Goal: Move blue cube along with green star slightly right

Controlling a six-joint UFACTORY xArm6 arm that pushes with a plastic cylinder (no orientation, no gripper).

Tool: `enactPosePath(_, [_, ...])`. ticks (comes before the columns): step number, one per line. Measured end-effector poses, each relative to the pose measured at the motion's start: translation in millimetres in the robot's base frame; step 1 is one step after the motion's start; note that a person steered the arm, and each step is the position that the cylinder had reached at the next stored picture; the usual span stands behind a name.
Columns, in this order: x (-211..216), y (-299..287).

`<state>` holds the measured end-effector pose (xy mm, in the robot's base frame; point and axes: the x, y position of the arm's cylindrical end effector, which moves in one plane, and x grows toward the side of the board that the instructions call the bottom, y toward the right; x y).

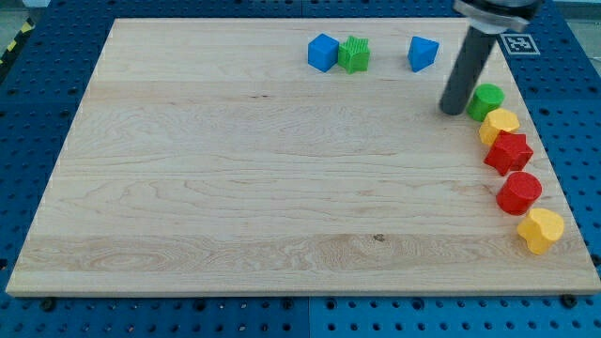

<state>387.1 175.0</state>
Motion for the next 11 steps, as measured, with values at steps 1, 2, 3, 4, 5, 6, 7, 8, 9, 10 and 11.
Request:
enactPosePath(1, [0, -81])
enactPosePath(2, [-8, -165])
enactPosePath(3, [-54, -203])
enactPosePath(4, [-108, -209])
enactPosePath(5, [-118, -209])
enactPosePath(6, [-118, -204])
enactPosePath(7, [-118, -181])
enactPosePath(8, [-118, -160])
enactPosePath(9, [-113, -152])
enactPosePath(10, [-92, -151])
enactPosePath(11, [-82, -133])
